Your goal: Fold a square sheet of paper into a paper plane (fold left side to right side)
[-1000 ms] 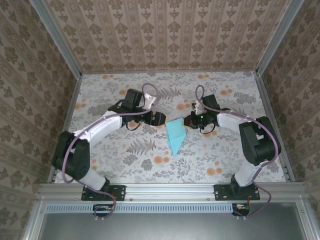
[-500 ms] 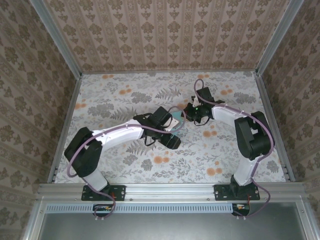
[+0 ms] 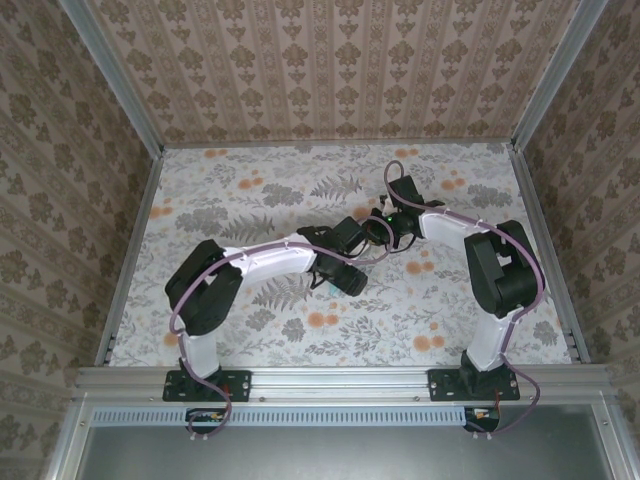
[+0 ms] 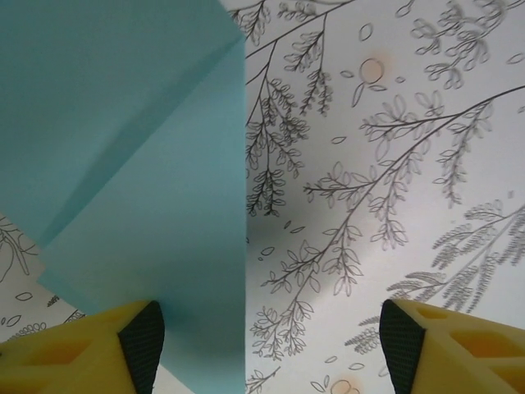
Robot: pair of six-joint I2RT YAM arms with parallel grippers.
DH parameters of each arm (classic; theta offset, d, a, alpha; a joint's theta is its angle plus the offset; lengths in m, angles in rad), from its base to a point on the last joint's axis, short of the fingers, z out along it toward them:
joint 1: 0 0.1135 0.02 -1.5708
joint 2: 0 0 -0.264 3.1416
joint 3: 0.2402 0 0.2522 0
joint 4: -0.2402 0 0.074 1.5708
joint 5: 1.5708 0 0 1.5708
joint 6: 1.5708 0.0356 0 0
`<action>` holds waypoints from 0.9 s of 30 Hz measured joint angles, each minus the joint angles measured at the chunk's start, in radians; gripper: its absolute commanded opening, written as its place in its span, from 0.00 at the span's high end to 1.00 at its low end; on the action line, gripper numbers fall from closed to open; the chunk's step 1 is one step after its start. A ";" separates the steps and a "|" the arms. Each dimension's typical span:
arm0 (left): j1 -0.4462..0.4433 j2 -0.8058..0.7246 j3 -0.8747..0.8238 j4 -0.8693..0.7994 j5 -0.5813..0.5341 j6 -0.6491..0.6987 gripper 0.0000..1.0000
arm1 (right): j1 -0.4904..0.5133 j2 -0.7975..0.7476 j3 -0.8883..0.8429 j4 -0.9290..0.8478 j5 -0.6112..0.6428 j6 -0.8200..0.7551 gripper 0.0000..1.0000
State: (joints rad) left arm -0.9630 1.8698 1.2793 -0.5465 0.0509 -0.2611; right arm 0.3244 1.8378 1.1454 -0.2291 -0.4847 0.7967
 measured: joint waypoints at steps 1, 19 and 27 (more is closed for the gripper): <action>0.000 0.003 0.000 -0.001 -0.004 0.000 0.33 | 0.001 0.002 0.001 0.000 0.000 0.000 1.00; 0.000 0.033 0.018 -0.012 -0.037 -0.007 0.76 | 0.010 0.039 0.019 -0.026 0.001 -0.002 1.00; 0.003 0.033 0.018 -0.011 -0.024 -0.009 0.91 | 0.010 0.039 0.029 -0.042 0.004 -0.021 0.94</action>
State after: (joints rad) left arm -0.9604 1.9030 1.2976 -0.5571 0.0265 -0.2699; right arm 0.3347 1.8771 1.1744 -0.2714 -0.4808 0.7753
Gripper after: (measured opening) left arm 0.110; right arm 0.051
